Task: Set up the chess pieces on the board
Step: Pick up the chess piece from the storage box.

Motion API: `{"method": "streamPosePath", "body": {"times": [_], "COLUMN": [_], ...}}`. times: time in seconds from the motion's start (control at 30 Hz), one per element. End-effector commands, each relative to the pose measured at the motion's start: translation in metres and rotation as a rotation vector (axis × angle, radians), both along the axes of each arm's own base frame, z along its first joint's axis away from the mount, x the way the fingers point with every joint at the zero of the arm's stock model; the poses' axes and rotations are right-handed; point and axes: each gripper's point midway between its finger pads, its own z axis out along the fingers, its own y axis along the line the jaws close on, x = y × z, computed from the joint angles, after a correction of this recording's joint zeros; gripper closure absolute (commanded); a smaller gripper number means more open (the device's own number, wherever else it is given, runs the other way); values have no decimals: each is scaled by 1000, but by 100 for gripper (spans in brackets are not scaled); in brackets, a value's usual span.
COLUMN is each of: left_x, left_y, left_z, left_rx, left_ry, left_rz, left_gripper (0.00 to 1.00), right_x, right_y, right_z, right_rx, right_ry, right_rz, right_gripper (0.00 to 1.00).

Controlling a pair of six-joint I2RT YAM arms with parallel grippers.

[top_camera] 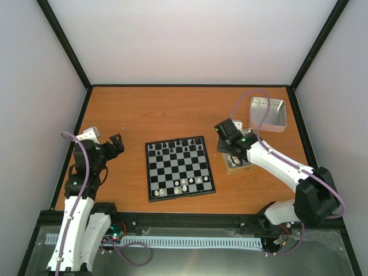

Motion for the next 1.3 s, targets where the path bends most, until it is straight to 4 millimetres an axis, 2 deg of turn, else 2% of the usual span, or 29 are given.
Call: {"method": "streamPosePath", "body": {"times": [0.0, 0.13, 0.37, 0.6, 0.7, 0.9, 1.1, 1.2, 1.27], "left_x": [3, 4, 4, 3, 3, 3, 3, 3, 3], "left_y": [-4, -4, -4, -4, -4, -4, -5, -4, -5], "left_z": [17, 15, 15, 17, 16, 17, 17, 17, 17], "left_rx": [3, 3, 3, 4, 4, 3, 4, 4, 3], "left_ry": [-39, -31, -31, -37, -35, -37, -40, -39, -38], "left_rz": [-26, -23, -24, -23, -23, -27, -28, -28, -29], "left_gripper": [0, 0, 0, 0, 0, 0, 0, 0, 0], "right_x": [-7, -3, 20, 27, 28, 30, 32, 31, 31], "right_y": [-49, -66, -45, -44, -41, -39, -45, -46, -46], "right_z": [-12, -30, -59, -77, -81, -88, -93, -93, -92], "right_rx": [-47, -49, -49, -75, -66, -64, -89, -100, -101], "right_ry": [34, 81, 174, 210, 212, 224, 237, 240, 239], "right_rz": [-134, -144, 28, 41, 63, 77, 57, 58, 59], "right_gripper": [62, 62, 67, 70, 75, 77, 79, 85, 93]}}
